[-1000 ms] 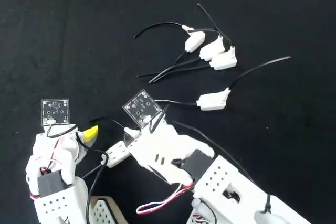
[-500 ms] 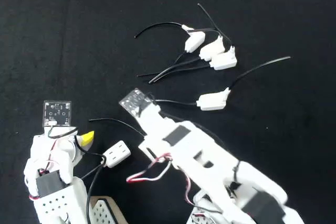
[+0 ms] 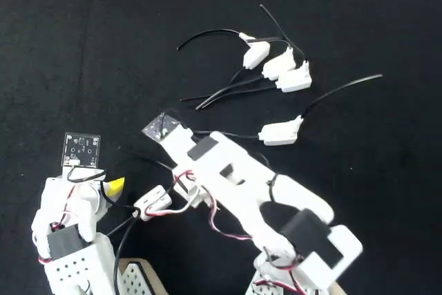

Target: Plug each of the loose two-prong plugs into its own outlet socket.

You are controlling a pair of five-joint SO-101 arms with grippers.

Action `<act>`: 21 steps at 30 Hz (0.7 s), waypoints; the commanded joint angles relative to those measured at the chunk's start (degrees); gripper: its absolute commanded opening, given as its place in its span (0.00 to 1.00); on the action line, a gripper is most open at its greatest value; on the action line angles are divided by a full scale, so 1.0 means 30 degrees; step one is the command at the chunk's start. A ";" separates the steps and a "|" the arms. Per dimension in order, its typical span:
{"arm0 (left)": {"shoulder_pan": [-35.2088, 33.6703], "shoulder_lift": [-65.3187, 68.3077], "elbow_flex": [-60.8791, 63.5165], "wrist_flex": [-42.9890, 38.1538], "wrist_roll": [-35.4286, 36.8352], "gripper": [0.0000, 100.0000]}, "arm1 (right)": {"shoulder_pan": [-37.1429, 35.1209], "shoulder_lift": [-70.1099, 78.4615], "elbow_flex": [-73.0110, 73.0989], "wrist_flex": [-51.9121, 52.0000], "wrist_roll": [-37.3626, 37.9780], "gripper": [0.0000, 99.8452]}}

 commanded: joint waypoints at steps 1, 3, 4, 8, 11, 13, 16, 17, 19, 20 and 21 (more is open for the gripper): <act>-0.0103 -0.0029 0.0132 0.0088 -0.0205 0.40 | 0.0059 0.0571 -0.1949 0.1612 0.0322 0.10; -0.0103 -0.0029 0.0132 0.0088 -0.0205 0.40 | 0.0850 0.0601 -0.2711 0.2520 0.1641 0.10; -0.0103 -0.0029 0.0132 0.0088 -0.0205 0.40 | 0.1465 0.0601 -0.3209 0.3048 0.2403 0.10; -0.0103 -0.0029 0.0132 0.0088 -0.0205 0.40 | 0.3575 0.0952 -0.4527 0.5011 0.5158 0.10; -0.0103 -0.0029 0.0132 0.0088 -0.0205 0.40 | 0.3429 0.1538 -0.4293 0.5216 0.5597 0.10; -0.0103 -0.0029 0.0132 0.0088 -0.0205 0.40 | 0.2637 0.2066 -0.4205 0.4864 0.5216 0.10; -0.0103 -0.0029 0.0132 0.0088 -0.0205 0.40 | 0.1231 0.2681 -0.4147 0.4220 0.3341 0.10; -0.0103 -0.0029 0.0132 0.0088 -0.0205 0.40 | 0.0879 0.2857 -0.4147 0.3985 0.3311 0.10; -0.0103 -0.0029 0.0132 0.0088 -0.0205 0.40 | 0.0703 0.3179 -0.4147 0.3546 0.3223 0.10; -0.0103 -0.0029 0.0132 0.0088 -0.0205 0.40 | 0.0733 0.3385 -0.4147 0.3370 0.3223 0.10; -0.0103 -0.0029 0.0132 0.0088 -0.0205 0.40 | 0.0762 0.3619 -0.4147 0.3165 0.3223 0.10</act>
